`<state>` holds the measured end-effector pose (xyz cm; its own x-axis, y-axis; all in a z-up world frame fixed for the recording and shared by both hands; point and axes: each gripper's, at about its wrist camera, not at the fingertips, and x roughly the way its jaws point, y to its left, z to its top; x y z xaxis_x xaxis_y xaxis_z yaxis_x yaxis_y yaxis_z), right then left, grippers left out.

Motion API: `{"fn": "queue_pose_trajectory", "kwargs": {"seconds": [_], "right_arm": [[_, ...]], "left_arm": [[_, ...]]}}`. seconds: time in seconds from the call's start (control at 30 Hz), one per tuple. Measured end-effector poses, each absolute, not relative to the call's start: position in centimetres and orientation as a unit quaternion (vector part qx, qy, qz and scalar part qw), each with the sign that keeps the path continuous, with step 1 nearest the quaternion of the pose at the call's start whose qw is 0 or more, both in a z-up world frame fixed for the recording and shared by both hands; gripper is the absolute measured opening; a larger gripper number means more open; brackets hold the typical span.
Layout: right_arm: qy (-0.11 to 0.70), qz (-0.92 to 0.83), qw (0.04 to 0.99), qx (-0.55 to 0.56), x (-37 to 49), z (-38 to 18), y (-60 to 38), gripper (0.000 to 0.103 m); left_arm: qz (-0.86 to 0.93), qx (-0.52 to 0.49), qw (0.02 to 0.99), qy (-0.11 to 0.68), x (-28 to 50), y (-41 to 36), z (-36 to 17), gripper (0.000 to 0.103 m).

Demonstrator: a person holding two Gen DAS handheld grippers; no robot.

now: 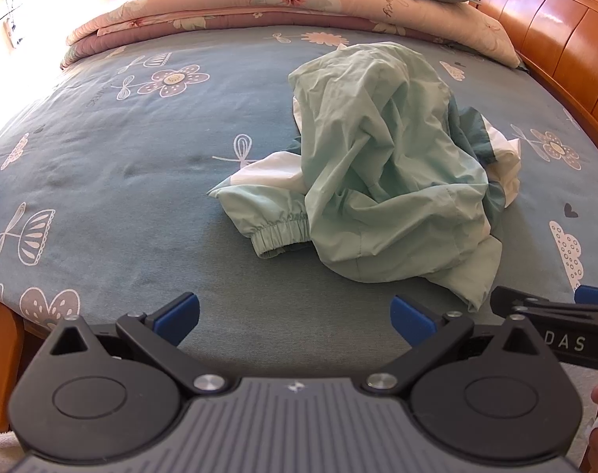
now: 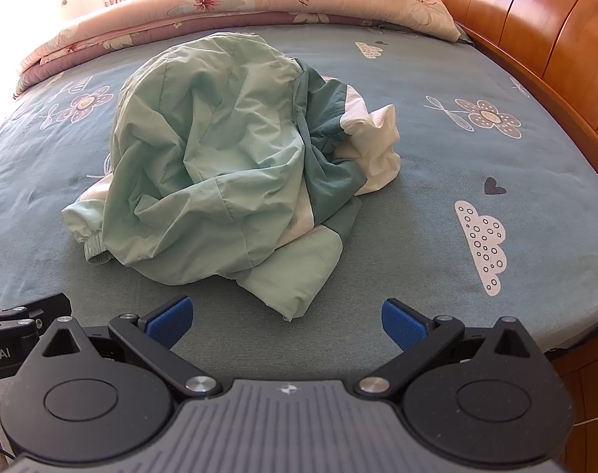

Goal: Fold clothes

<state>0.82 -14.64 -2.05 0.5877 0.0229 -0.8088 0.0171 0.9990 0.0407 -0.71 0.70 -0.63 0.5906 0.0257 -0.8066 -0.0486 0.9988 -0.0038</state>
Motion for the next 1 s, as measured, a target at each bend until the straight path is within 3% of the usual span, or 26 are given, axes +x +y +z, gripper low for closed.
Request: {"fn": "queue_pose_trajectory", "kwargs": {"seconds": [1.0], "right_arm": [[0.45, 0.001, 0.893, 0.014, 0.64, -1.73, -14.31, 0.103]], "left_arm": [[0.025, -0.017, 0.893, 0.448, -0.88, 0.91, -0.56, 0.102]]}}
